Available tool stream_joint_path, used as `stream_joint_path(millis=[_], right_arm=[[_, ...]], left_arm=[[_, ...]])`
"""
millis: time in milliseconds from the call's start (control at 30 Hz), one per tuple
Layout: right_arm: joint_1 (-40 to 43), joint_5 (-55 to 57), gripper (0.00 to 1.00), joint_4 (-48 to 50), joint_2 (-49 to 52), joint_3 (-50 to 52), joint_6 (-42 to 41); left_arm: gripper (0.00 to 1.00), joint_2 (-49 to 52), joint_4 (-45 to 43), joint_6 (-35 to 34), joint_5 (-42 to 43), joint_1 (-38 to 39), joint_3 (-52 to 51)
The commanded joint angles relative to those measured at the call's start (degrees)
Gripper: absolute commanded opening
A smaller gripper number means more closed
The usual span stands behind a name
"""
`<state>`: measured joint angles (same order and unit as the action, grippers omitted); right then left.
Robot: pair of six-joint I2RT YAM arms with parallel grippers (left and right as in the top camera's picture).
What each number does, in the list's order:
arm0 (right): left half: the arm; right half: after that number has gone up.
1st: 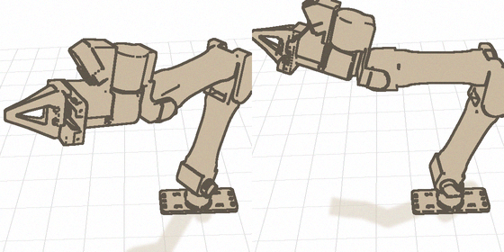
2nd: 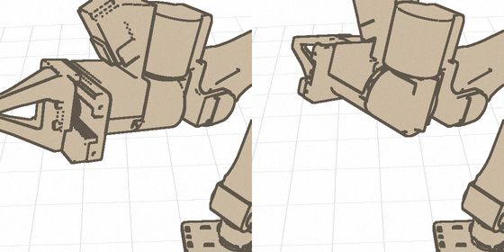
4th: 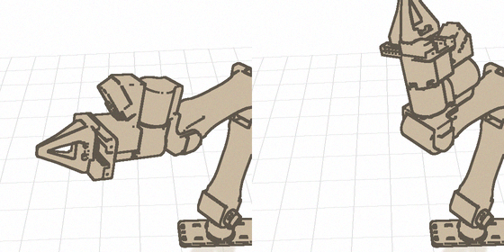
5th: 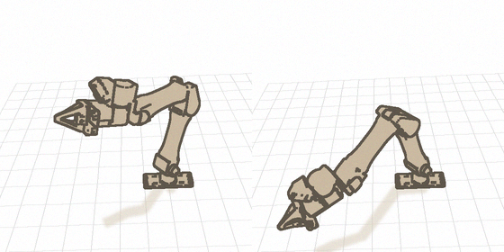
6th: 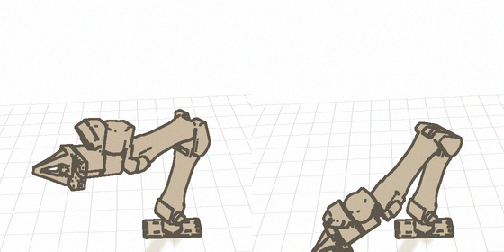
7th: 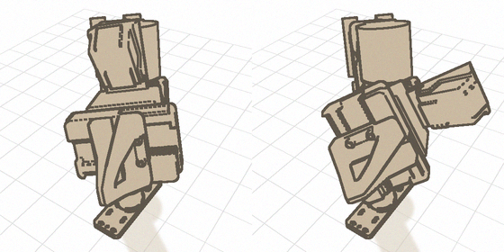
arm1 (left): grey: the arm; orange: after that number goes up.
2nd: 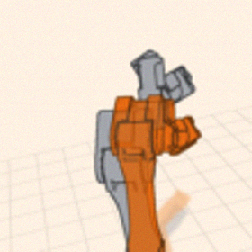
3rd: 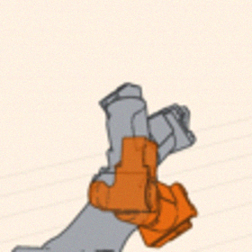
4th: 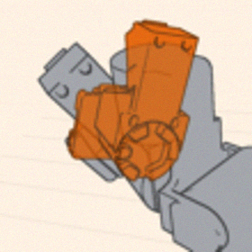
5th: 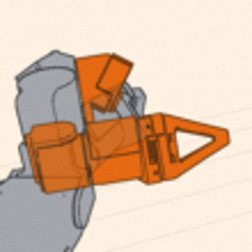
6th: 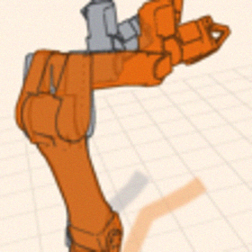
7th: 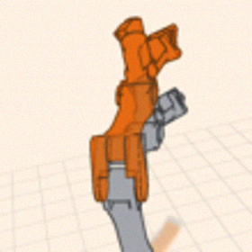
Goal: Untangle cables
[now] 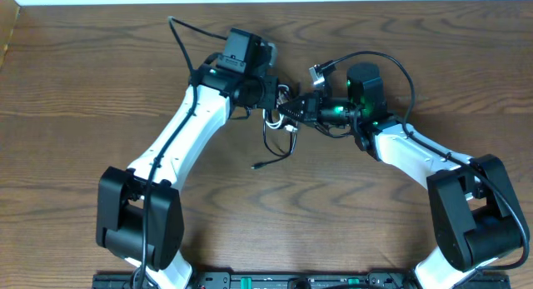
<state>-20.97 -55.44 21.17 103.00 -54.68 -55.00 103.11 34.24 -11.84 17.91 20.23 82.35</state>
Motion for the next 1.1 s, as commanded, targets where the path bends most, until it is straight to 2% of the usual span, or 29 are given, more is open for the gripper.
stream_joint_path(millis=[0, 367, 500, 733, 967, 1067], right_arm=[[-0.3, -5.0, 0.01, 0.6, -0.8, -0.7, 1.1], [1.3, -5.6, 0.01, 0.2, -0.8, -0.7, 4.0], [3.1, -5.6, 0.01, -3.5, -0.8, -0.7, 5.2], [4.2, -5.6, 0.01, -11.6, -0.8, -0.7, 11.0], [4.2, -5.1, 0.01, -22.4, -0.8, -0.7, 20.9], [4.2, -3.5, 0.01, -27.3, -0.8, -0.7, 24.6]], left_arm=[[0.08, 0.5, -0.3, -6.8, -1.2, -2.0, -0.4], [0.08, 0.5, -1.9, -6.6, 7.3, -6.0, -0.4], [0.08, 0.5, -4.7, -2.5, 15.0, -6.8, -0.4], [0.08, 0.5, -7.0, -0.5, 15.1, -7.3, -0.4], [0.07, 0.5, -7.8, 6.7, 15.1, -7.3, -0.4], [0.07, 0.5, -7.8, 7.3, 13.6, -7.4, -0.4]])
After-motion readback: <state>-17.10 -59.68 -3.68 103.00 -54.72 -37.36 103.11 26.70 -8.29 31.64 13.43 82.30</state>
